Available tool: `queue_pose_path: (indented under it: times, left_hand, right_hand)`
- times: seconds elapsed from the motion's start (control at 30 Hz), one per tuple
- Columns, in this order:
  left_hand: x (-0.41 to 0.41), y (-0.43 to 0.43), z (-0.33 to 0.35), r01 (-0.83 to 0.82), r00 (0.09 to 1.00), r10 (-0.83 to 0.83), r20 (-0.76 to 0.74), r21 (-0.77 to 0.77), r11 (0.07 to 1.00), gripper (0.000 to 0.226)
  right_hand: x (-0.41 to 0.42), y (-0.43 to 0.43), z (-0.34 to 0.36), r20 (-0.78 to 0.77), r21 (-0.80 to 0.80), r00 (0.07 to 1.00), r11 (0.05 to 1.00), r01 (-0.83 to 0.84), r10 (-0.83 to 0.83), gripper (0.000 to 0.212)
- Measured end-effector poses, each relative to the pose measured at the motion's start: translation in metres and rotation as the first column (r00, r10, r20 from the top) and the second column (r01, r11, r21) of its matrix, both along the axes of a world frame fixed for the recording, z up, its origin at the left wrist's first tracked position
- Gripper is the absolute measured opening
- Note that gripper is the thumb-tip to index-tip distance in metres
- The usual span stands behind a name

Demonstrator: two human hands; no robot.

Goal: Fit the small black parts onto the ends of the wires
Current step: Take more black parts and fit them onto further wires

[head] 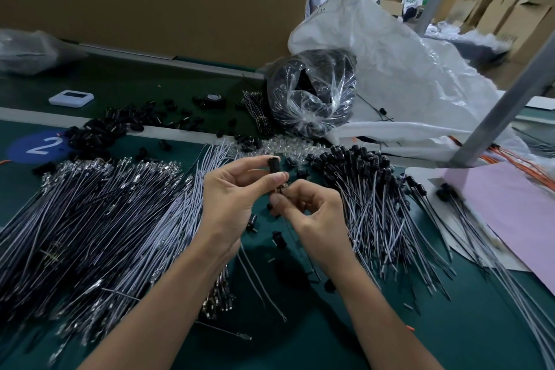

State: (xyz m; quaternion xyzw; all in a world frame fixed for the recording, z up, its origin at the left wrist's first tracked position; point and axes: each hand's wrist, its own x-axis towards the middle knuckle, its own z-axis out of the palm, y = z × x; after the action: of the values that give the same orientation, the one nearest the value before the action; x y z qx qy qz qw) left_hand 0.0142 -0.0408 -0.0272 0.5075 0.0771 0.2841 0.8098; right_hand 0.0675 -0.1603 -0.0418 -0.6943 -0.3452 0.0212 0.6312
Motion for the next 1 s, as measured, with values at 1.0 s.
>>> queue_pose_path:
  times: [1.0]
  left_hand:
    - [0.007,0.030,-0.020,0.147,0.936,-0.145,-0.320,-0.017,0.989,0.023]
  right_hand:
    - [0.118,0.040,0.015,0.451,-0.760,0.874,0.436,0.481,-0.179,0.019]
